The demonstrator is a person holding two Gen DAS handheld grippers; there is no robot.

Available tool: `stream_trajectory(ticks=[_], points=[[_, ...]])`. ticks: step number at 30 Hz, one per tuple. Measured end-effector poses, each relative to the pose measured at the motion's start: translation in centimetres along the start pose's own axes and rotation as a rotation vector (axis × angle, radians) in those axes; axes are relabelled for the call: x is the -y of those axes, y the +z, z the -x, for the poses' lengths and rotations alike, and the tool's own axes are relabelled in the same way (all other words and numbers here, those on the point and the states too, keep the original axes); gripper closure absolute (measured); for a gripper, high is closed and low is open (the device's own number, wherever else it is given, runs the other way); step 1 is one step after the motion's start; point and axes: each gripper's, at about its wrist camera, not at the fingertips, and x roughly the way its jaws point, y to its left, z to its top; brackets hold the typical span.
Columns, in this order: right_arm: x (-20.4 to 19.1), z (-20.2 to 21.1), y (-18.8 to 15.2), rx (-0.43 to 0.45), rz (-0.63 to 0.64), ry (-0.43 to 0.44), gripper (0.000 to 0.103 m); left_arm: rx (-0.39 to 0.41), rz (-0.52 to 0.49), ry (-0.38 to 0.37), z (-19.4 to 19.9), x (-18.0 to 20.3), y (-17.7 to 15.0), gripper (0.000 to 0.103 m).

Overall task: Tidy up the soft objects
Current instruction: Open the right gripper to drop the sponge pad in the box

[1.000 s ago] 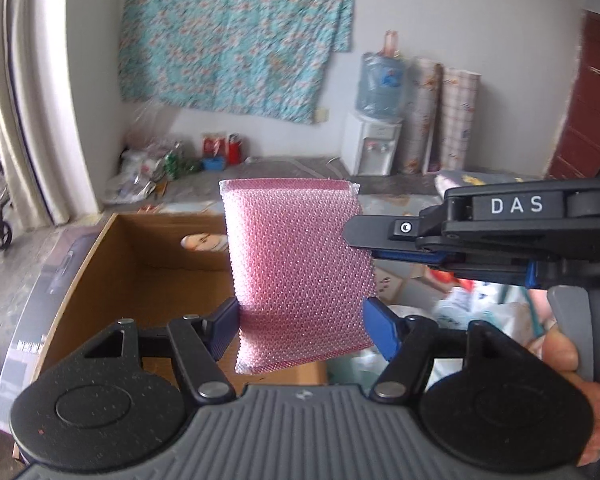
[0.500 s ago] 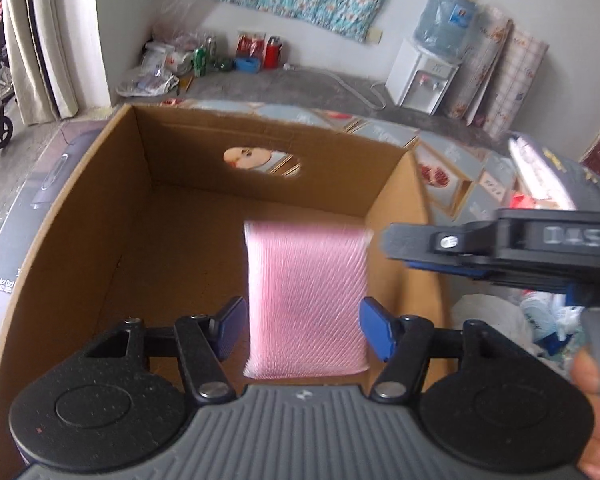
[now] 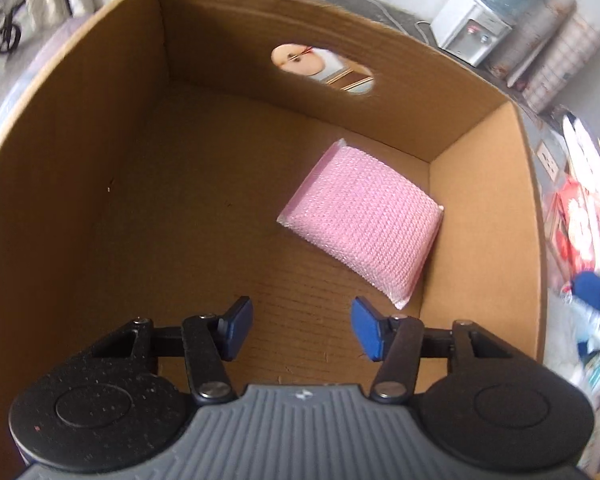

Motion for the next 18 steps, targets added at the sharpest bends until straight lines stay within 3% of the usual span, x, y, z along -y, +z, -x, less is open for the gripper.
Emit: stream_trajectory(ticks=[3,6,11,18], points=[[0.6,1.0,-0.4,0.018,-0.009,0.007,0.062,-0.029,0.087,-0.027,-0.3,-0.8,1.2,0.051],[1.3,1.5,-0.8,0.031,-0.019,0.006,0.062,-0.03,0.111,-0.024,-0.4,-0.5,2.0,0.051],[2.4,1.9,-1.0,0.037,-0.038,-0.003,0.062,-0.119,0.21,-0.089,-2.7,-0.2,3.7,0.052],[3.6,2.1,-1.0,0.044,-0.063,-0.015,0.062,-0.135,0.275,-0.123,-4.9,0.4,5.6,0.052]])
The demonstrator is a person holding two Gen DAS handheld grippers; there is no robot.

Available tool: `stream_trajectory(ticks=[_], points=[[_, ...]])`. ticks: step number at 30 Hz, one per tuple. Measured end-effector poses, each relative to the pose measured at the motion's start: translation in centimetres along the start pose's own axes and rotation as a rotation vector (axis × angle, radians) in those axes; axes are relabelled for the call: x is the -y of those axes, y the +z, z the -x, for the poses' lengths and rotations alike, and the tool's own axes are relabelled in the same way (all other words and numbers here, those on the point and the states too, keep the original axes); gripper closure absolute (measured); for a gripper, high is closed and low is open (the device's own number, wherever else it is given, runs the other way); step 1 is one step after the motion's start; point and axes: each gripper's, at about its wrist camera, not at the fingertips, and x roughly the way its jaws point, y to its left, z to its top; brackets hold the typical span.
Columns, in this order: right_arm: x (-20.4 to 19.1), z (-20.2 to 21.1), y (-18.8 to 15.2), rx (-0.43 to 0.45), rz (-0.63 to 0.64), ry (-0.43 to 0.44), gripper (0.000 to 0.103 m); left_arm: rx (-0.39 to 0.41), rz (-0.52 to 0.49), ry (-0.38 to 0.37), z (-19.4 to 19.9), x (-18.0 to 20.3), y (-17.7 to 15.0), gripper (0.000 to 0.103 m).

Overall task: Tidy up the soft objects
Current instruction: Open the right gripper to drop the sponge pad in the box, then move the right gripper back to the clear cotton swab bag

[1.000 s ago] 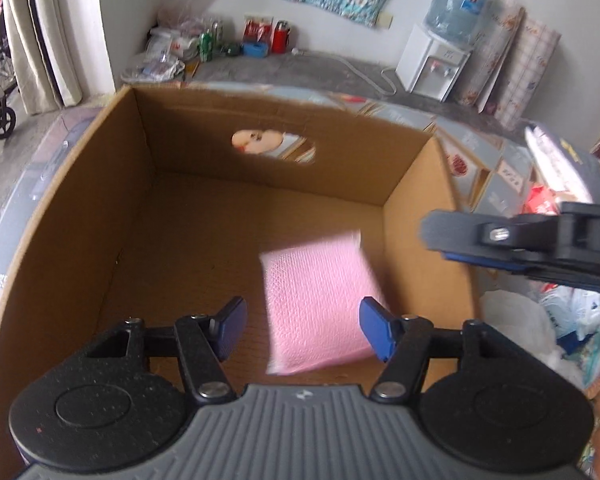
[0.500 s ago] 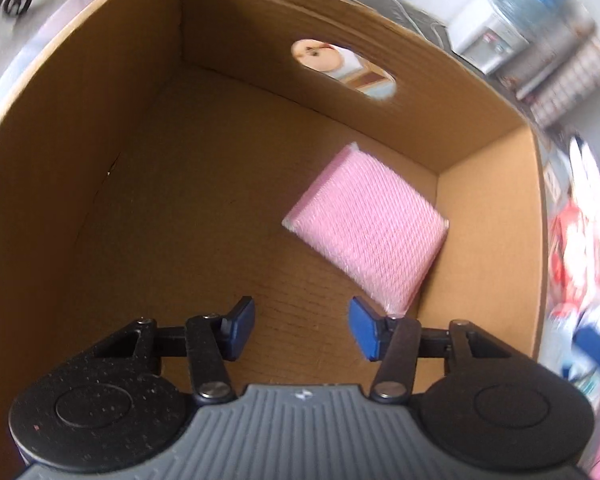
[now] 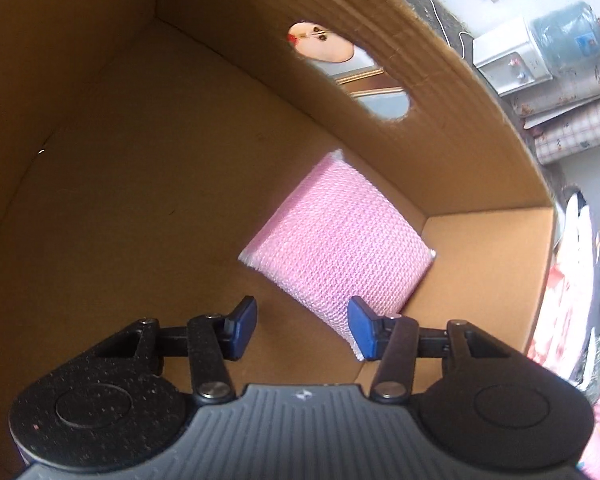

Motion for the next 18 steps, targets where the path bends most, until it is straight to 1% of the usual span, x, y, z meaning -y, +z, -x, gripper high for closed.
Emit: stream_trajectory(ticks=[3,4,7,9,13,15,17,18], points=[[0.4,0.1,0.1,0.001,-0.008,-0.004,0.062,0.033,-0.019,0.016,-0.3,1.3,0.8,0.053],[0.5,0.1,0.0,0.003,-0.01,-0.006,0.061,0.036,-0.006,0.005,-0.4,1.4,0.9,0.053],[0.9,0.1,0.0,0.007,-0.015,-0.011,0.061,0.016,0.034,-0.043,-1.1,1.4,1.0,0.053],[1.1,0.1,0.1,0.009,-0.018,-0.013,0.061,0.012,0.05,-0.054,-1.8,1.5,0.8,0.052],[1.1,0.5,0.0,0.015,-0.019,-0.024,0.06,0.014,0.036,-0.063,-1.8,1.9,0.6,0.051],[1.1,0.7,-0.1,0.022,-0.013,-0.036,0.06,0.033,0.016,-0.049,-1.4,2.2,0.3,0.048],[1.1,1.0,-0.3,0.028,-0.012,-0.044,0.059,0.054,-0.01,-0.053,-0.3,2.1,-0.3,0.035],[1.0,1.2,-0.5,0.032,-0.012,-0.047,0.058,0.068,-0.019,-0.056,0.8,2.0,-0.8,0.033]])
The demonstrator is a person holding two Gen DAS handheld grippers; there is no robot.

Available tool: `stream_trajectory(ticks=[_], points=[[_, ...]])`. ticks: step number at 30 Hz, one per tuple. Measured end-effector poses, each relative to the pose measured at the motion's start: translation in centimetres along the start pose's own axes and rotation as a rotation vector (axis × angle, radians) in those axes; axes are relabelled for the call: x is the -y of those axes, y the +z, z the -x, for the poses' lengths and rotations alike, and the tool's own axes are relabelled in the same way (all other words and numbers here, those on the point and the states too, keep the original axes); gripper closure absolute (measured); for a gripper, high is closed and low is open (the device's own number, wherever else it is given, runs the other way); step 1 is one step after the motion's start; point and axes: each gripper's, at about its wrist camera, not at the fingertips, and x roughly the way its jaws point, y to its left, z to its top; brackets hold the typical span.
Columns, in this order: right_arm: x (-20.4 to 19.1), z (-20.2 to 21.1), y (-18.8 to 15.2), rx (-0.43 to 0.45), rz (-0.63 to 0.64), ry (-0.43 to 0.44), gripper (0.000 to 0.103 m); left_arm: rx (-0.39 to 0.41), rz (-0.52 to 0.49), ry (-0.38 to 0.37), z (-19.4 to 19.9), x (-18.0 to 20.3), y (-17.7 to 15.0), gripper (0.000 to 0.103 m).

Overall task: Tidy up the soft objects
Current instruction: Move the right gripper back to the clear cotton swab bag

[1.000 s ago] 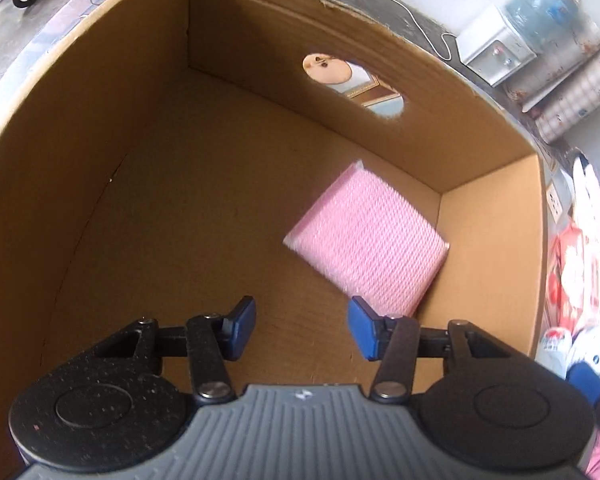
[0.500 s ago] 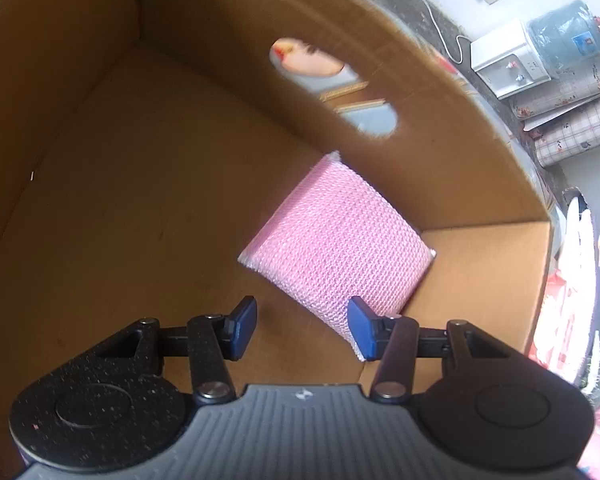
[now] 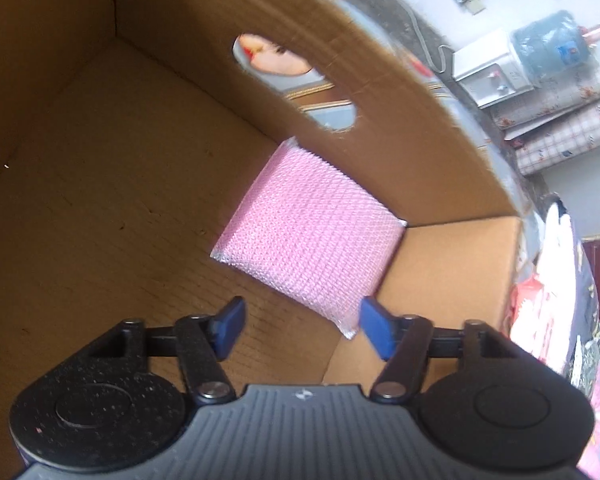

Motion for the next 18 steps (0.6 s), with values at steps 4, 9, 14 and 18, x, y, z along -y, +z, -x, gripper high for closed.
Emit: stream_trajectory(ticks=[4,9,14,18], points=[[-0.3,1.0,-1.0,0.032,0.02,-0.015,0.053,0.076,-0.062,0.012,3.0,0.4,-1.4,0.026],[-0.6,3.8,-2.6,0.093,0.054,-0.025,0.043,0.253,-0.127,0.01,8.6,0.3,-4.3,0.022],[0.1,8.0,-4.6,0.182,0.084,-0.077,0.024,0.461,-0.204,-0.037,14.5,0.3,-9.0,0.013],[1.9,12.1,-6.1,0.246,0.082,-0.125,0.02,0.525,-0.3,-0.094,16.6,2.0,-13.2,0.011]])
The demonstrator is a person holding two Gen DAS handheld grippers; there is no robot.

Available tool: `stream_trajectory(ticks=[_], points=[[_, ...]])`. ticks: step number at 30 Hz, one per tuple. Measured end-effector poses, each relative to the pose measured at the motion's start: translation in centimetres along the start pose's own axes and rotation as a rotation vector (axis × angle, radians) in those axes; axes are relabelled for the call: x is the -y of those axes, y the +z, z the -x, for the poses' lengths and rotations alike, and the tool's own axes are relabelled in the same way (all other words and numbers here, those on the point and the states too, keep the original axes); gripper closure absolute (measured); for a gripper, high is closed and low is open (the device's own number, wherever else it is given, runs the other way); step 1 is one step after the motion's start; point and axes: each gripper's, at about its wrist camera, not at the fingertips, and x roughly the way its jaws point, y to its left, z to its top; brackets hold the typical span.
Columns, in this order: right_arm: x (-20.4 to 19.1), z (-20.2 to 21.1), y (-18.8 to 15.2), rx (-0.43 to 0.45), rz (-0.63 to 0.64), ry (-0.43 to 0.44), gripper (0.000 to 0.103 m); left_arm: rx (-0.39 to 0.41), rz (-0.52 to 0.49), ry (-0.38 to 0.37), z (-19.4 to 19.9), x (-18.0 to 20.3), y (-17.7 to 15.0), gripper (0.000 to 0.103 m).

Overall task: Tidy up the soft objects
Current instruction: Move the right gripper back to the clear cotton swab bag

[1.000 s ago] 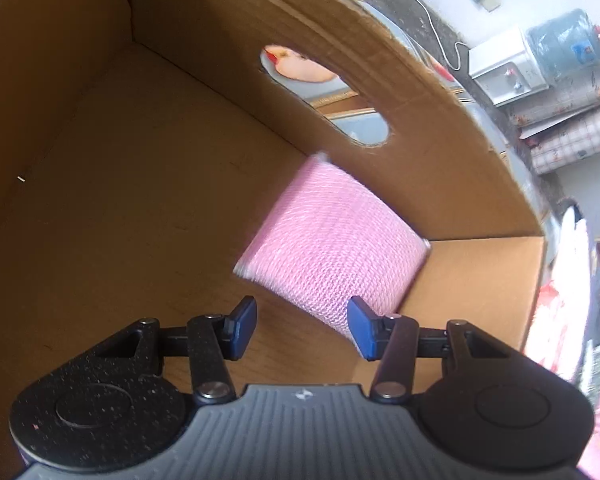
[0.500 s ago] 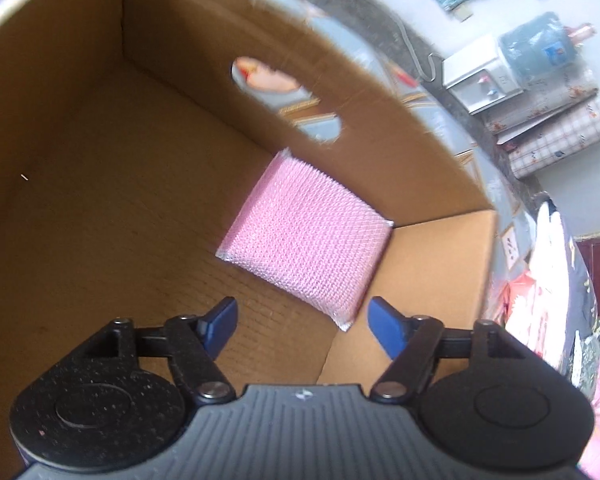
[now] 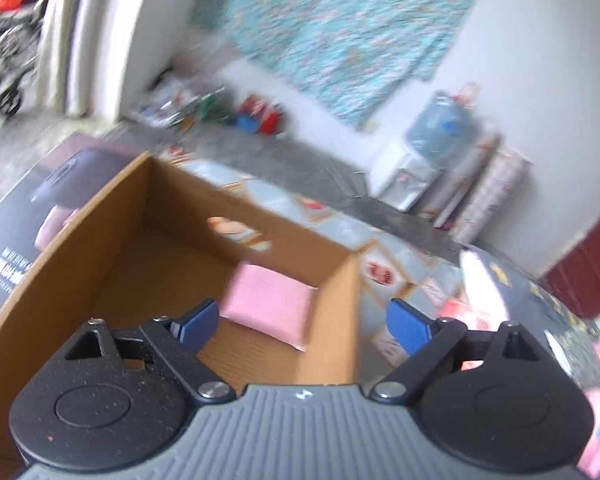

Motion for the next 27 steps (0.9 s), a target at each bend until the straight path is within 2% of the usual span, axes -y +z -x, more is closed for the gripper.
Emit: stream_trajectory(ticks=[3,8,10,14,17,18,20,23,27], points=[[2.3,3.2,-0.2,0.047,-0.015,-0.058,0.02,0.025,-0.087,-0.052,1.3,3.5,-2.1,0.011],[7.1,7.4,-0.8,0.108,-0.096,-0.149,0.02,0.017,-0.249,-0.154,0.7,9.2,-6.2,0.011],[9.2,8.3,-1.2,0.121,-0.153,-0.178,0.02,0.004,-0.334,-0.191,-0.3,11.7,-8.1,0.011],[12.8,8.2,-1.4,0.12,-0.259,-0.176,0.022,-0.028,-0.527,-0.236,-2.3,16.3,-12.4,0.014],[15.2,6.8,-1.3,0.1,-0.321,-0.167,0.032,-0.051,-0.617,-0.244,-4.4,19.1,-14.9,0.022],[15.9,6.3,-1.3,0.093,-0.337,-0.166,0.039,-0.065,-0.635,-0.242,-5.3,19.9,-15.6,0.026],[16.9,5.1,-1.3,0.074,-0.369,-0.166,0.049,-0.09,-0.666,-0.239,-6.7,21.0,-16.4,0.041],[18.3,3.5,-1.0,0.046,-0.403,-0.154,0.06,-0.141,-0.671,-0.249,-8.9,22.0,-17.0,0.049],[19.9,1.2,-1.1,0.003,-0.427,-0.157,0.074,-0.161,-0.654,-0.266,-10.6,22.6,-16.8,0.053]])
